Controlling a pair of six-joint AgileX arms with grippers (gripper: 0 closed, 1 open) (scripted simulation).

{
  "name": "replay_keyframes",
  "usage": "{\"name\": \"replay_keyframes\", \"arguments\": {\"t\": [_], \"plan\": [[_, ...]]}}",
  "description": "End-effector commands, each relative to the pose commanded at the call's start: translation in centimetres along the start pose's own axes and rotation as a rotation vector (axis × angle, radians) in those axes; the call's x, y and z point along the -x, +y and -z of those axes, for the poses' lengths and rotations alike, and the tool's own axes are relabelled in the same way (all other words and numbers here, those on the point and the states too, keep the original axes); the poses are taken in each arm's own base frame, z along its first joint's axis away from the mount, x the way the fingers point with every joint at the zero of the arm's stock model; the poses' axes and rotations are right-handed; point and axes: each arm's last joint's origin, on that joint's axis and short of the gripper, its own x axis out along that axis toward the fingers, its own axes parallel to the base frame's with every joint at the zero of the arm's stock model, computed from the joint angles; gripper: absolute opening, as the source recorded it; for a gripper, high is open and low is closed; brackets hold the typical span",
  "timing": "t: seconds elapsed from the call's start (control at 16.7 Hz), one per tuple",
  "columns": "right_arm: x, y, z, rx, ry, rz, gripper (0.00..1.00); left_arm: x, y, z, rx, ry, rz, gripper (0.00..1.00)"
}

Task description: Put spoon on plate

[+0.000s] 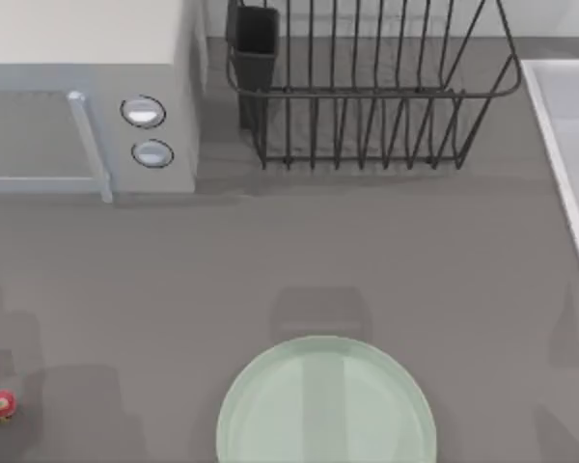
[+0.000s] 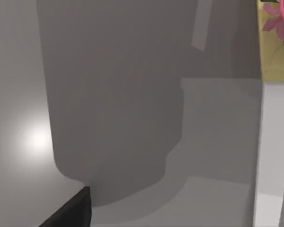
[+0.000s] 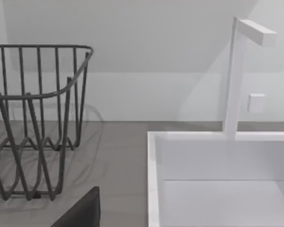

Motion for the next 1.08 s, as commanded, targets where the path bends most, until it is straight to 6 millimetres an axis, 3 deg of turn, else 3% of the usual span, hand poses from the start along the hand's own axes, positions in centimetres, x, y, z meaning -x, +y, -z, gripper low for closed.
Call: {"name": "replay_keyframes", "arguments": {"t": [0.72, 1.08], "plan": [[0.00, 0.00, 0.00, 0.000, 0.000, 0.000, 1.00, 0.00, 0.00, 0.00, 0.000, 0.000, 0.000, 0.02], [0.00, 0.00, 0.00, 0.000, 0.000, 0.000, 1.00, 0.00, 0.00, 0.00, 0.000, 0.000, 0.000, 0.00]]}}
